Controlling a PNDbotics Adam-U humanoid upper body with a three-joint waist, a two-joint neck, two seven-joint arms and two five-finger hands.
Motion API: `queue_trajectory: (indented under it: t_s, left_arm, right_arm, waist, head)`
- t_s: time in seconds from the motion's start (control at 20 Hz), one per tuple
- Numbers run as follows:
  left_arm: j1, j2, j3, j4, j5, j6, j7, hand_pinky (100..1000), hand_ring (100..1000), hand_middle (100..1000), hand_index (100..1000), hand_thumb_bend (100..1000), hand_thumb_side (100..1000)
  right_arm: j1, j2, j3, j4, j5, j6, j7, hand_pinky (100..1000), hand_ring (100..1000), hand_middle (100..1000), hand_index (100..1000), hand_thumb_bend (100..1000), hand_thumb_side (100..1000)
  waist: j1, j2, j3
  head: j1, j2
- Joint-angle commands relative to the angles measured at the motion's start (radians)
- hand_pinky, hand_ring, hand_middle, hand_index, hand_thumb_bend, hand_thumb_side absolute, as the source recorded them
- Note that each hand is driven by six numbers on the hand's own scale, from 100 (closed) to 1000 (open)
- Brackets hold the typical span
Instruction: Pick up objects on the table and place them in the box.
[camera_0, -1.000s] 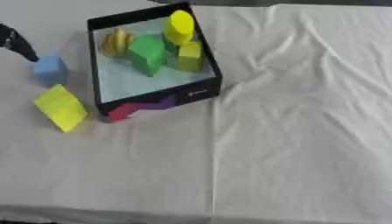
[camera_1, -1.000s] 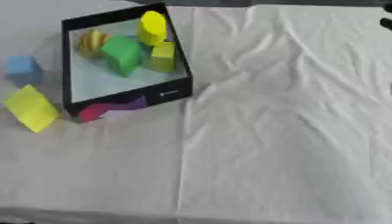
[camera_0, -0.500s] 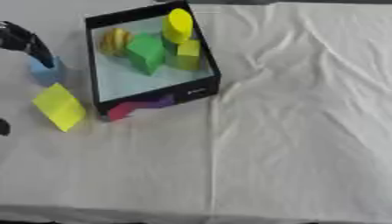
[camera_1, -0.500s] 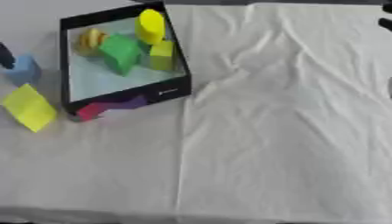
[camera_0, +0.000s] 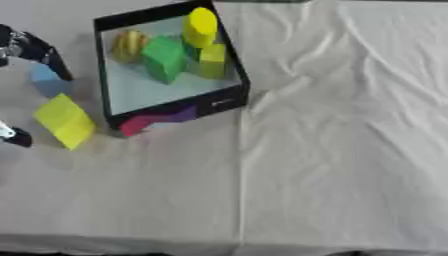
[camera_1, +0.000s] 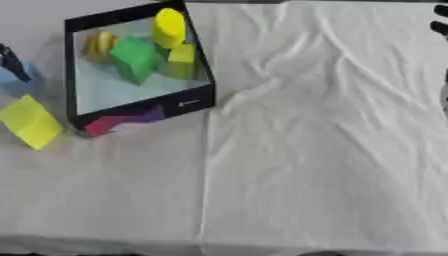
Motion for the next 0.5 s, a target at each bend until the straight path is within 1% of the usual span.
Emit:
queue_trajectory:
  t_s: [0.05,0.15,0.3,0.5]
  left_arm:
    - [-0.029,-0.004,0.003,0.042,-0.023,-0.015,0.012,845,818,770,844,724,217]
    - [-0.040,-0.021,-0.001,0.066,-0.043,-0.029,0.023,856,831,776,841,751,207]
    - [-0.055,-0.044,-0.004,0.099,-0.070,-0.049,0.037,860,832,765,831,756,204]
    - [-0.061,-0.054,-0.009,0.117,-0.110,-0.079,0.049,858,829,763,826,785,193]
  right_arm:
    - [-0.016,-0.021,-0.013,-0.001,-0.007,0.001,-0.006,819,827,726,848,100,700]
    - [-0.016,-0.020,-0.013,0.000,-0.010,0.001,-0.006,819,825,723,839,100,701]
    - [-0.018,-0.019,-0.013,0.003,-0.016,0.002,-0.006,818,824,722,836,100,703]
    - [-0.019,-0.018,-0.012,0.007,-0.019,0.003,-0.008,818,823,721,835,100,706]
  waist:
    - [0.015,-0.066,-0.002]
    - [0.015,-0.066,-0.003]
    - [0.014,-0.065,-0.004]
    - [0.014,-0.064,-0.006]
  head:
    - [-0.003,0.006]
    - [-0.003,0.006]
    - [-0.005,0.006]
    - [-0.010,0.006]
